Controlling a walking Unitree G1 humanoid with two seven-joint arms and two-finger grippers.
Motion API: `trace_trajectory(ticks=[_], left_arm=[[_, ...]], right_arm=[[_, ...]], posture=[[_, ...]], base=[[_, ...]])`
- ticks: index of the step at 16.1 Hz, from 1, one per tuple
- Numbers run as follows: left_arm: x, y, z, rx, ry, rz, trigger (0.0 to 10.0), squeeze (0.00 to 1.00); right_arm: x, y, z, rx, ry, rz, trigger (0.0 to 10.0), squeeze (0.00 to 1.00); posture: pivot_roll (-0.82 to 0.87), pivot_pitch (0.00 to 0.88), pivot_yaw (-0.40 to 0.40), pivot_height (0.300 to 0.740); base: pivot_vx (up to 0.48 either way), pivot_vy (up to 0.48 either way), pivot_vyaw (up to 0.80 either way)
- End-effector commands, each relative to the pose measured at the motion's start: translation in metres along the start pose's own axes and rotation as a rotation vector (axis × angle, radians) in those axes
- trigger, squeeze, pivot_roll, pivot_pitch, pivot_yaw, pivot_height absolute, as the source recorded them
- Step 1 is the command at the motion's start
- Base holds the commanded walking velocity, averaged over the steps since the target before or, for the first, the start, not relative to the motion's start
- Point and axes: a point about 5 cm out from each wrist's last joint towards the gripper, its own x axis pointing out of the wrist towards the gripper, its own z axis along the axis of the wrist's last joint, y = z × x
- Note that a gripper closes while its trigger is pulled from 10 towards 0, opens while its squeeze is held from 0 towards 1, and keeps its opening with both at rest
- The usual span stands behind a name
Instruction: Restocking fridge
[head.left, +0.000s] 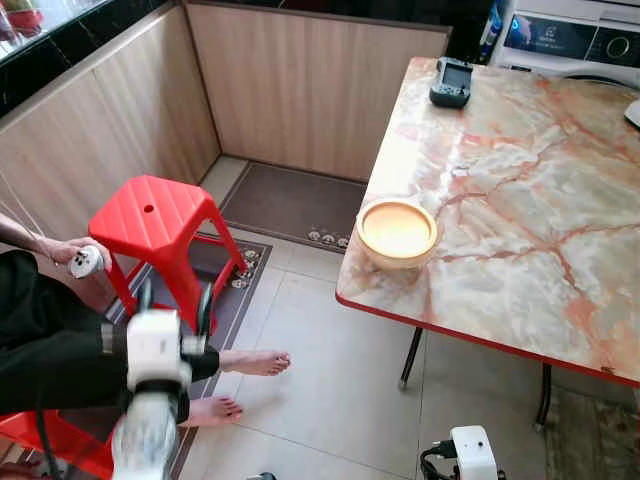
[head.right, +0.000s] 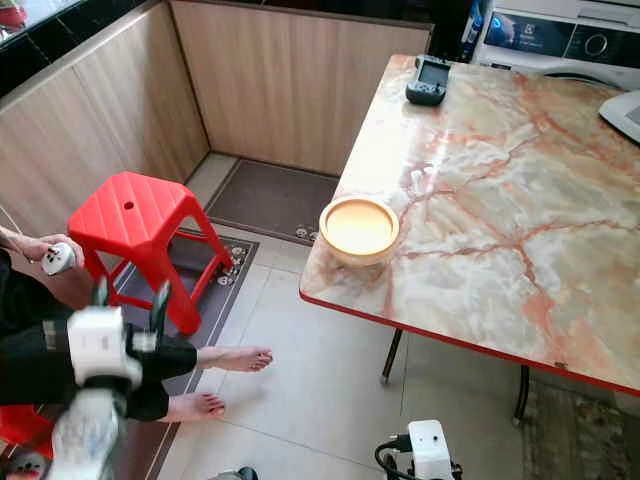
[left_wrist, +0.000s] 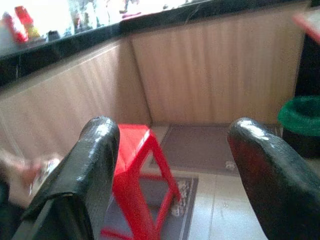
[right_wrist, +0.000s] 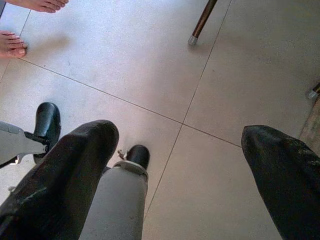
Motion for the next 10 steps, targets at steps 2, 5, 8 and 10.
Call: trace_trajectory(ticks=[2, 5, 8, 10], left_arm=[[0.009, -0.008, 0.016, -0.001, -0.012, -0.043, 10.0, 0.00], [0.019, -0.017, 0.028, -0.020, -0.015, -0.080, 10.0, 0.00], [0.023, -0.019, 0.032, -0.027, -0.007, -0.088, 10.0, 0.00], [0.023, -0.021, 0.034, -0.032, 0.003, -0.092, 10.0, 0.00]], right_arm=[[-0.001, 0.005, -0.006, 0.020, 0.019, 0.008, 10.0, 0.00], [0.000, 0.006, -0.002, 0.055, -0.003, -0.007, 10.0, 0.00], [0.000, 0.005, -0.004, 0.054, 0.010, -0.017, 10.0, 0.00], [-0.001, 0.004, -0.008, 0.036, 0.034, -0.023, 10.0, 0.00]], posture=[[0.15, 0.182, -0.046, 0.740], [0.15, 0.189, -0.040, 0.740], [0.14, 0.190, -0.040, 0.740], [0.14, 0.192, -0.040, 0.740]], base=[[0.000, 0.000, 0.00], [0.000, 0.000, 0.00], [0.000, 0.000, 0.00], [0.122, 0.000, 0.00]])
